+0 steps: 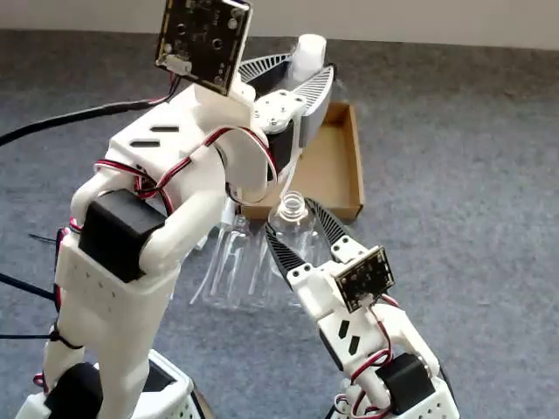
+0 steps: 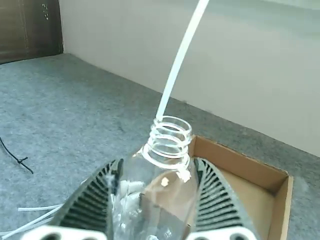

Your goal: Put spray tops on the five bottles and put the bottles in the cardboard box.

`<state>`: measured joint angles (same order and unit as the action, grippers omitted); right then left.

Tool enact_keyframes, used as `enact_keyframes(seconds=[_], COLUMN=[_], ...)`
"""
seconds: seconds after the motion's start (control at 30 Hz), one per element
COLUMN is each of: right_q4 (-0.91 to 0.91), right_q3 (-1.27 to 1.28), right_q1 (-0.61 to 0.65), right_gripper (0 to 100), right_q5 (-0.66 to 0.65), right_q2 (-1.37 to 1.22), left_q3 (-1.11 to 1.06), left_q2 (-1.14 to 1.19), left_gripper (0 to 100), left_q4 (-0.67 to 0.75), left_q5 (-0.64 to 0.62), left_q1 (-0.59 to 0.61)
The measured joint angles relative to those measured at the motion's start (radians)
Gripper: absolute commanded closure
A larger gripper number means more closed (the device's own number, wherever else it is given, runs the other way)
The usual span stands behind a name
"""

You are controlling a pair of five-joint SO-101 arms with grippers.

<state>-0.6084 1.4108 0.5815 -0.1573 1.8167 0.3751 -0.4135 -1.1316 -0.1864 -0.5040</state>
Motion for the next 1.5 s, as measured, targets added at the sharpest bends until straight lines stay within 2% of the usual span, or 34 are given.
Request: enact_keyframes(seconds=[0.53,0.97,1.23,1.5], right_q4=[0.000,-0.005,-0.048,-0.048], right_q3=[0.000,0.000,0.000,0.000], right_q1=[0.000,0.000,0.000,0.000], right_gripper=[99.4,99.4,99.4,99.4], right_q5=[0.000,0.002,0.003,0.003], right_q2=[0.000,0.000,0.000,0.000], left_q3=[0.089,0.087,-0.069,-0.183], left_q2=[0.017,0.017,0.017,-0.002], left_gripper=[93,93,93,93], left_q4=[0.015,-0.086,-0.043,-0.080], left_q5=[0.000,0.000,0.000,0.000], left_q1=[-0.011,-0.041,-0.006,-0.008])
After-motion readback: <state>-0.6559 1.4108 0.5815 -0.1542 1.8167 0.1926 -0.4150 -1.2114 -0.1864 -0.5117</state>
